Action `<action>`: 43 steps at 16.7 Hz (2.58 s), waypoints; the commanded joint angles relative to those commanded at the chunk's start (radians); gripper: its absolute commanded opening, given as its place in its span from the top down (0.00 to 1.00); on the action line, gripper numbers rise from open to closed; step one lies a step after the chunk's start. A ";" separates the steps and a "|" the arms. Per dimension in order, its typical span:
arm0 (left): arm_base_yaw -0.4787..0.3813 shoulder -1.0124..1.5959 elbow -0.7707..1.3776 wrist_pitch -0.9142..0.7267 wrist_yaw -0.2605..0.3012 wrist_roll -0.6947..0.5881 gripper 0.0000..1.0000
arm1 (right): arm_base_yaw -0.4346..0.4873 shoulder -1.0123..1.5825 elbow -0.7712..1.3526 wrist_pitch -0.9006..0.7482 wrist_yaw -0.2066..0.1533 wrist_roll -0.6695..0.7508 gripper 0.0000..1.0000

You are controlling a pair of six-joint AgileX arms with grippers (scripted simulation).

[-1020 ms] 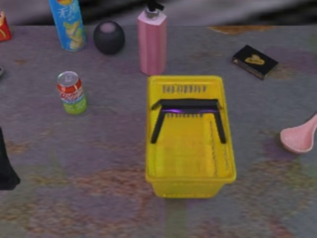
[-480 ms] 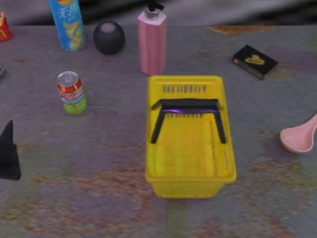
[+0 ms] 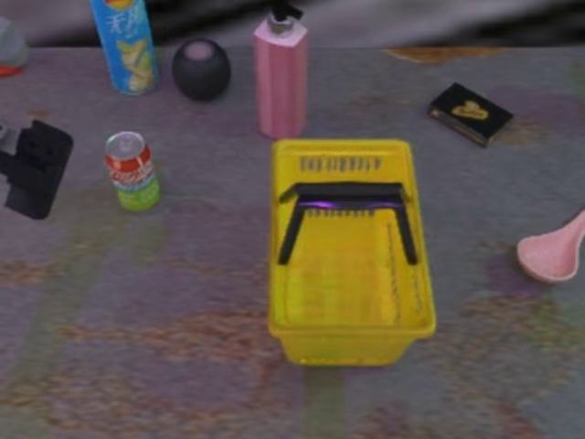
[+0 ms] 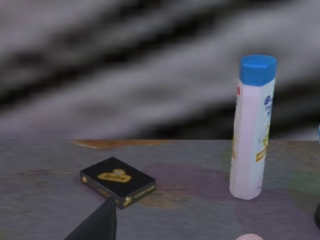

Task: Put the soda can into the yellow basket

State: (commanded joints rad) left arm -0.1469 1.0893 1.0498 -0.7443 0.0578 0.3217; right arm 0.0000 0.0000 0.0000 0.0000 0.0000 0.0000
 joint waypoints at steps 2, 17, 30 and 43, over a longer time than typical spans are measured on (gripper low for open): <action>-0.015 0.216 0.203 -0.114 0.002 0.056 0.00 | 0.000 0.000 0.000 0.000 0.000 0.000 0.00; -0.027 1.373 1.213 -0.625 -0.050 0.330 0.00 | 0.000 0.000 0.000 0.000 0.000 0.000 0.00; -0.025 1.394 1.052 -0.446 -0.051 0.332 0.00 | 0.000 0.000 0.000 0.000 0.000 0.000 0.00; -0.025 1.395 1.048 -0.443 -0.051 0.332 0.68 | 0.000 0.000 0.000 0.000 0.000 0.000 0.00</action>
State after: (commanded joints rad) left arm -0.1722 2.4841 2.0981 -1.1868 0.0064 0.6539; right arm 0.0000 0.0000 0.0000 0.0000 0.0000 0.0000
